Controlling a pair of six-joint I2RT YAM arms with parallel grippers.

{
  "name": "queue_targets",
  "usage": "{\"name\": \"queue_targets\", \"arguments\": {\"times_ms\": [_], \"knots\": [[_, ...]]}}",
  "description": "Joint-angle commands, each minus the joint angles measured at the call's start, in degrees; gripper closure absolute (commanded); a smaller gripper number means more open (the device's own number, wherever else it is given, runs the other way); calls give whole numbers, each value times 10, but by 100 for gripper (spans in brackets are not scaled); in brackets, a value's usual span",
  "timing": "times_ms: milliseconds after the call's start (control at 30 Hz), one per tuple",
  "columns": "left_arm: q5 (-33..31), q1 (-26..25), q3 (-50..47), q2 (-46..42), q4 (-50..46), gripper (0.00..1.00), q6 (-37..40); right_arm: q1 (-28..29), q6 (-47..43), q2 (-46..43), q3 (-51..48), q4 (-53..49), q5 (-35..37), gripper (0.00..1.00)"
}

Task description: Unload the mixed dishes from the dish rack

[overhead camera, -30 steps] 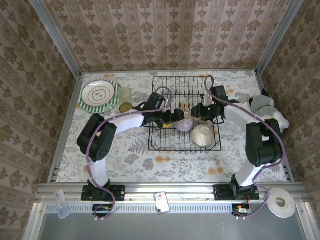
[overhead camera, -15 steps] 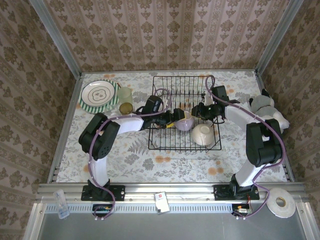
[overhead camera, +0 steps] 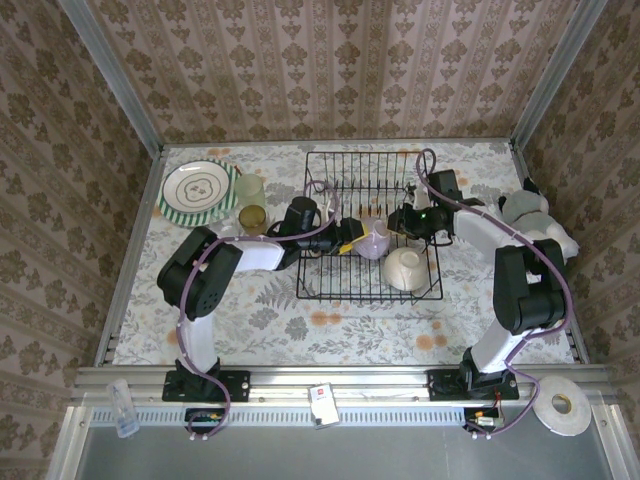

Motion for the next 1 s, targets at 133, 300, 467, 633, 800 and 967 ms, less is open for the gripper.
{"name": "queue_targets", "arguments": {"times_ms": [133,300,467,633,800,967], "knots": [[22,-24,33,31,105,53,-45,1,2,15,3,-74,76,77],[22,-35,54,78,148,62,-69,1,-3,13,14,-87,77,77],[20,-41,56,92,176,74,-84,0,-8,6,16,-96,82,77],[22,-42,54,89,181,88,-81,0,-8,-2,21,-102,86,78],[19,-41,57,91,177,98,-78,0,-10,-9,34,-109,91,77],[20,-40,67,99,180,100,-78,0,-12,-14,46,-127,96,77]]}}
